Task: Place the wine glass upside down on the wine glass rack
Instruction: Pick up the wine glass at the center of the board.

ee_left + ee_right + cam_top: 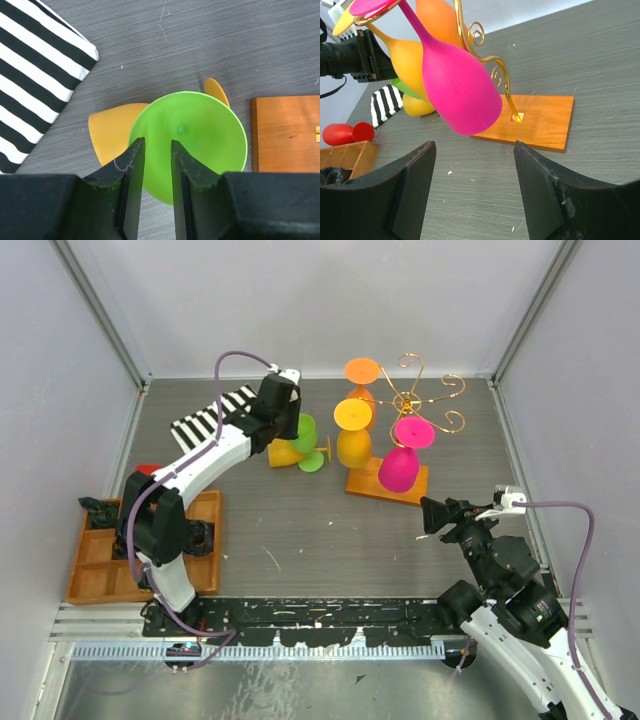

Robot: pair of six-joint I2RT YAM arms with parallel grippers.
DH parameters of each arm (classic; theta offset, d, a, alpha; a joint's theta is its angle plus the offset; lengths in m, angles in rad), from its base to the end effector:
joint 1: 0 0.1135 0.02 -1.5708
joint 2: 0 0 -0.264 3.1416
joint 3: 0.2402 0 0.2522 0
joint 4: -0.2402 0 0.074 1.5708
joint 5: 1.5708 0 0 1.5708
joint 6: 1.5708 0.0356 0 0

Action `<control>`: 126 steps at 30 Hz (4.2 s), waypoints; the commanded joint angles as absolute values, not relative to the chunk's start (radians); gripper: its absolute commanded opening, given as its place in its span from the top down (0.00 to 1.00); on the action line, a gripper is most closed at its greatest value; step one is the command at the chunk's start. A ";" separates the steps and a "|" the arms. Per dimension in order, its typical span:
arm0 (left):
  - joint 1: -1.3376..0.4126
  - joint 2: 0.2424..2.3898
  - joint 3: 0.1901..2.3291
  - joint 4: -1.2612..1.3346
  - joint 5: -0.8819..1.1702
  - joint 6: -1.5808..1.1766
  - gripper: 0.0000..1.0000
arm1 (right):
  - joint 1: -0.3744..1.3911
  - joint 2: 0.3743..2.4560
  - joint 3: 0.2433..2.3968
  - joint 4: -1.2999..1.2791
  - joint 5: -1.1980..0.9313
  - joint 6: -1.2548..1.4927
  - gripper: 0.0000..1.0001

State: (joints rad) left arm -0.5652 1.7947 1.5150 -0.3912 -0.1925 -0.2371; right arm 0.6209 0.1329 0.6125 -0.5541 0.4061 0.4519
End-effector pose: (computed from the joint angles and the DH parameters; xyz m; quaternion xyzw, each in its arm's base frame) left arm 0.3549 -0.2170 0.2932 0.1052 0.8911 -0.0894 0.4323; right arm 0.0524 0.0202 0.3068 0.0761 0.7269 0.2135 0.6483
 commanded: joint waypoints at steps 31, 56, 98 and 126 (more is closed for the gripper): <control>-0.595 1.834 1.640 -0.442 -0.270 -0.214 0.58 | 0.627 0.135 0.616 -0.509 0.396 0.460 0.31; -0.615 1.915 1.712 -0.529 -0.296 -0.185 0.82 | 0.627 0.126 0.610 -0.505 0.394 0.463 0.31; -0.665 1.823 1.656 -0.693 -0.265 -0.181 1.00 | 0.627 0.124 0.608 -0.505 0.396 0.463 0.31; -0.697 1.282 1.211 -0.597 -0.127 -0.255 1.00 | 0.626 0.123 0.707 -0.584 0.417 0.525 0.28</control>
